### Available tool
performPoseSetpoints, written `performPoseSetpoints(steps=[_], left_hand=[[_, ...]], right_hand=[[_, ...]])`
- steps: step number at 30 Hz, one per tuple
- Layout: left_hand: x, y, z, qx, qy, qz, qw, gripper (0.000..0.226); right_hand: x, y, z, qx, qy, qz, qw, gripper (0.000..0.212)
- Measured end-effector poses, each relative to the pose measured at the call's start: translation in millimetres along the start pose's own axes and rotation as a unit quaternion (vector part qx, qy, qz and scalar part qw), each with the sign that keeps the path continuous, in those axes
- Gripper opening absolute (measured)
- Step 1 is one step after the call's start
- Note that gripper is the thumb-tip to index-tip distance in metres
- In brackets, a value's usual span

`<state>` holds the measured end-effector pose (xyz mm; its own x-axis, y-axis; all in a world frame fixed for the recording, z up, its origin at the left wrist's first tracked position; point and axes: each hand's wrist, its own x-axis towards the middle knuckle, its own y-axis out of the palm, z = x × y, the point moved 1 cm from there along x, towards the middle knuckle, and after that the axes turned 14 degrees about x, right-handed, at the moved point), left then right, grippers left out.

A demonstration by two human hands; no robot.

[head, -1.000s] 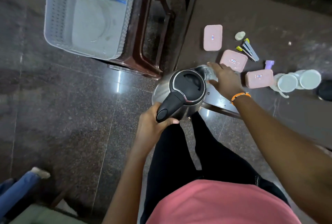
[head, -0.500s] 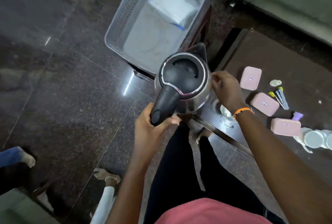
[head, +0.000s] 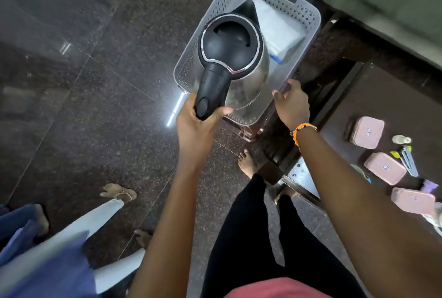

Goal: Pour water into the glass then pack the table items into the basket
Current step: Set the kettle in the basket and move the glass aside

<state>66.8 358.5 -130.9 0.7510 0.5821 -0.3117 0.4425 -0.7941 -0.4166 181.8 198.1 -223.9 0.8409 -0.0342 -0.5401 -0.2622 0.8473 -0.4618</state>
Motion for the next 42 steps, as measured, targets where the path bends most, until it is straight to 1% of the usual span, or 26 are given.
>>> performPoseSetpoints(steps=[2, 5, 7, 10, 13, 16, 20, 24, 27, 30, 32, 33, 34, 35, 38, 40, 42], left_hand=[[20.4, 2.3, 4.8, -0.002, -0.011, 0.005, 1.000, 0.068], [47.4, 7.0, 11.9, 0.012, -0.015, 0.015, 1.000, 0.052], [62.1, 9.2, 18.3, 0.020, -0.024, 0.022, 0.999, 0.048], [75.1, 8.6, 26.9, 0.016, -0.038, 0.016, 0.999, 0.051], [82.8, 6.7, 31.8, -0.004, -0.047, 0.006, 0.999, 0.060], [86.3, 5.1, 34.5, 0.020, -0.049, 0.000, 0.999, 0.062], [83.1, 5.3, 35.2, 0.059, -0.042, -0.004, 0.997, 0.054], [80.3, 10.1, 31.8, 0.074, -0.041, -0.009, 0.996, 0.048], [78.5, 9.3, 32.4, 0.093, -0.050, -0.056, 0.993, 0.046], [63.2, 17.5, 40.6, 0.146, -0.082, -0.096, 0.981, 0.058], [40.7, 28.7, 46.1, 0.195, -0.140, -0.112, 0.964, 0.066], [26.4, 35.8, 47.9, 0.208, -0.169, -0.113, 0.957, 0.069], [10.9, 44.6, 49.8, 0.224, -0.183, -0.104, 0.952, 0.069], [-6.1, 55.9, 51.6, 0.247, -0.179, -0.079, 0.949, 0.070], [-62.8, 97.7, 54.8, 0.291, -0.111, 0.057, 0.949, 0.068], [-92.7, 126.3, 56.1, 0.313, -0.059, 0.146, 0.937, 0.063], [-111.4, 150.0, 59.3, 0.333, -0.013, 0.204, 0.921, 0.053]], right_hand=[[7.1, 9.2, 3.3, 0.005, 0.022, -0.016, 1.000, 0.039], [14.3, 16.9, 4.9, 0.012, 0.035, -0.022, 0.999, 0.032], [18.6, 19.5, 4.2, 0.019, 0.041, -0.018, 0.999, 0.030], [24.2, 21.5, 1.8, 0.011, 0.052, -0.015, 0.998, 0.030], [26.6, 24.3, 0.1, -0.004, 0.057, -0.031, 0.998, 0.031], [27.7, 26.3, -1.8, -0.011, 0.055, -0.032, 0.998, 0.031], [29.4, 28.0, -1.6, -0.005, 0.053, -0.023, 0.998, 0.030], [29.8, 25.8, -5.1, 0.012, 0.055, -0.024, 0.998, 0.027], [32.8, 30.0, -6.0, 0.048, 0.048, -0.016, 0.998, 0.026], [30.6, 27.0, -15.0, 0.143, 0.045, -0.016, 0.989, 0.024], [23.9, 17.6, -26.9, 0.168, 0.042, -0.009, 0.985, 0.023], [18.3, 11.6, -33.8, 0.161, 0.033, -0.002, 0.986, 0.024], [10.8, 4.1, -41.5, 0.142, 0.019, 0.009, 0.990, 0.025], [1.9, -4.8, -51.5, 0.106, 0.001, 0.020, 0.994, 0.026], [-29.9, -40.8, -100.2, -0.047, -0.051, 0.046, 0.997, 0.028], [-50.1, -68.2, -138.1, -0.138, -0.066, 0.031, 0.988, 0.038], [-65.7, -89.2, -169.8, -0.203, -0.055, 0.011, 0.978, 0.054]])
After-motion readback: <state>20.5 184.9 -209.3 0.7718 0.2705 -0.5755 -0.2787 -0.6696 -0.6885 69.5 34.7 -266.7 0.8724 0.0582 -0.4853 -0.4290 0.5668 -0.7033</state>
